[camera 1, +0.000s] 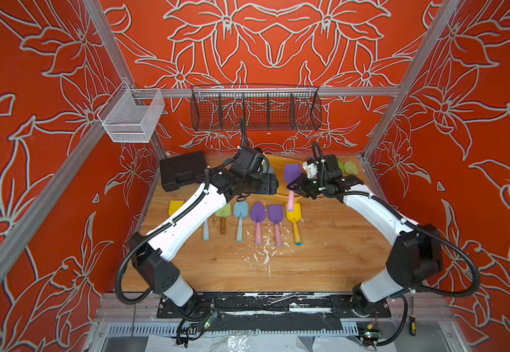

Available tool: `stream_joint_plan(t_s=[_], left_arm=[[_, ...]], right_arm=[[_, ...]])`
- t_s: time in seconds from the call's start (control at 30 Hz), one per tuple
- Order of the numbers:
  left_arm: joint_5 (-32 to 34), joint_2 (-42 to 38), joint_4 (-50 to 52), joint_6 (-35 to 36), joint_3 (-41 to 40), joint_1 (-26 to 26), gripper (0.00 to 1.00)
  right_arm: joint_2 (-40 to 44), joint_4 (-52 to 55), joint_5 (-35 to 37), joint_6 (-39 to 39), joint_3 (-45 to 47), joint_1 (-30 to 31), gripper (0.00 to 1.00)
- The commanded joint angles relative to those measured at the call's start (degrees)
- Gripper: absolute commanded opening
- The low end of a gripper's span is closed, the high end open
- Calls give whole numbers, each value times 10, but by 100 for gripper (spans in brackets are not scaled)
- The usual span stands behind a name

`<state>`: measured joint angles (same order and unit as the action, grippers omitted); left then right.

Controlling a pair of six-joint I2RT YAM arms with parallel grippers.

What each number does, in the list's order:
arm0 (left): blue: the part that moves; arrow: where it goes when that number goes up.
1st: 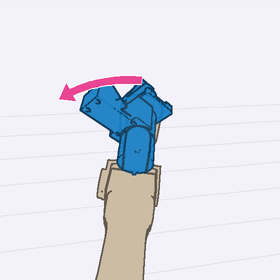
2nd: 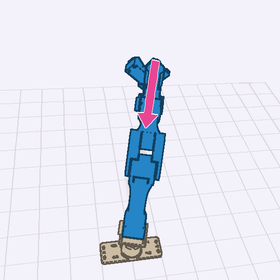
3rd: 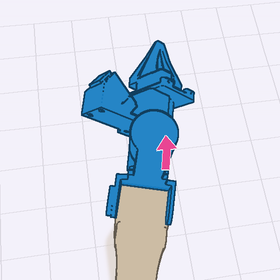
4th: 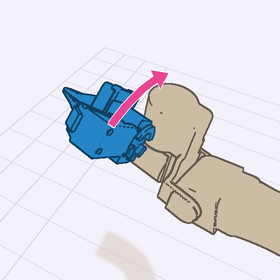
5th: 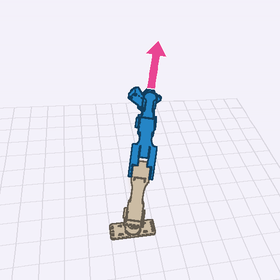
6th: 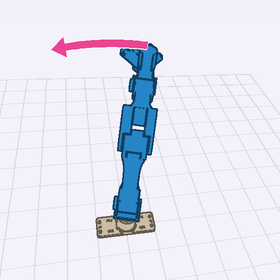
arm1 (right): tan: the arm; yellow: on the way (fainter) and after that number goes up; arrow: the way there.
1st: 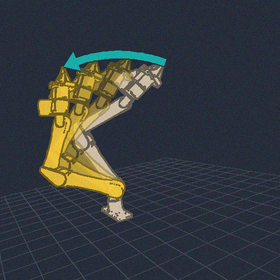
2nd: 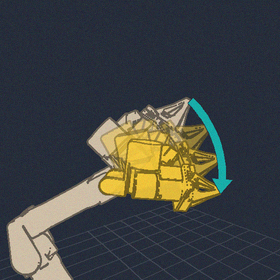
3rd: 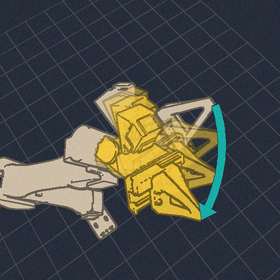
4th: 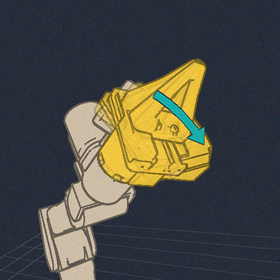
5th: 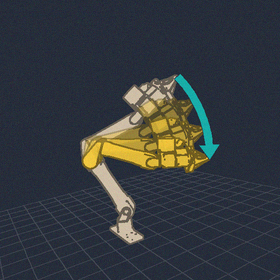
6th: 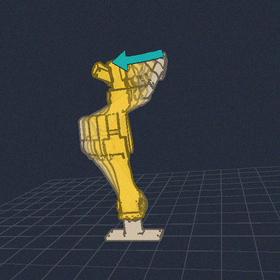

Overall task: Take the shovel out of the storage box
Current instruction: Place the shovel at the center of the board.

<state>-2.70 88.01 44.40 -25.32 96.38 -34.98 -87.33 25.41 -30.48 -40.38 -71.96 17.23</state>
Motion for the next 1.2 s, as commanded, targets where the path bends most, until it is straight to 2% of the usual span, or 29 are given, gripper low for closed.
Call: stream_joint_plan(t_s=[0.0, 0.13, 0.4, 0.67, 1.17], left_arm=[[0, -33, -18, 5, -11, 12, 87], [9, -47, -10, 14, -1, 23, 90], [-6, -37, -8, 20, 25, 39, 91], [-5, -38, -13, 28, 24, 40, 91], [4, -44, -20, 28, 11, 46, 91]], right_arm=[[35, 40, -16, 97, 50, -40, 0], [52, 20, -60, 143, 134, -92, 0], [4, 32, -22, 205, 172, -104, 0], [-46, 40, -14, 220, 183, -108, 0], [-80, 13, -10, 212, 212, -117, 0]])
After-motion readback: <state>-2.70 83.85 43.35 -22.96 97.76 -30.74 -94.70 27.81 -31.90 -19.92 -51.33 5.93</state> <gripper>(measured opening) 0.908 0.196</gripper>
